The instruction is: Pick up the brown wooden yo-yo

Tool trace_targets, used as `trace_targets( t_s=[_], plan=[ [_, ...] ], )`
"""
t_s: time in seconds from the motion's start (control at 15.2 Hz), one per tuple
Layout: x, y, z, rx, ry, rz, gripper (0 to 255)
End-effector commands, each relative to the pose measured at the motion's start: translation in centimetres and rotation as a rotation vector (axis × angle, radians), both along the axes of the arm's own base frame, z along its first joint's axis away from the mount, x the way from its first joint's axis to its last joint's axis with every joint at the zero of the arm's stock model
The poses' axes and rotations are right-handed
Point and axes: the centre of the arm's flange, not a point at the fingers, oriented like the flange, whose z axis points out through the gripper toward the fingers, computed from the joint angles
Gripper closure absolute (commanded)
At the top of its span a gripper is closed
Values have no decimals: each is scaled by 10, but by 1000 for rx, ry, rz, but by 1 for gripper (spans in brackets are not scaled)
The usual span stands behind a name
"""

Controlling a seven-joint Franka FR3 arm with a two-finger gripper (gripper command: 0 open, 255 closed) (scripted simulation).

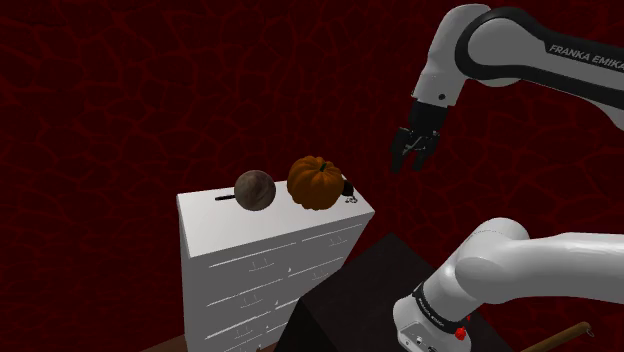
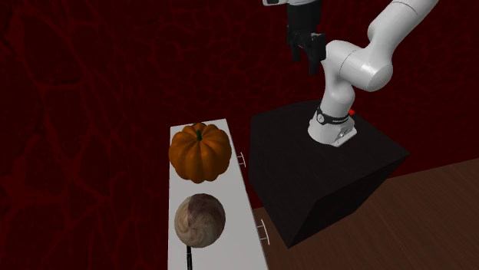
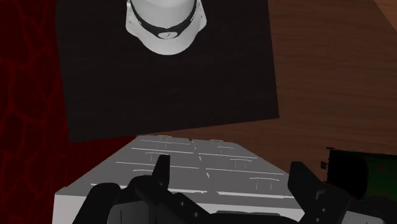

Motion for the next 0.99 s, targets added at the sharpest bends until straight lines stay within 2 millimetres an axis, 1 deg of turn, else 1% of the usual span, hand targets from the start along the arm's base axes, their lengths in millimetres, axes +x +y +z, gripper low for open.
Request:
trace_targets(
  t_s=[0.0, 0.92],
  plan=[
    [0, 0, 0, 0, 0, 0, 0],
    [75, -99, -128, -14, -59, 13, 0]
  ],
)
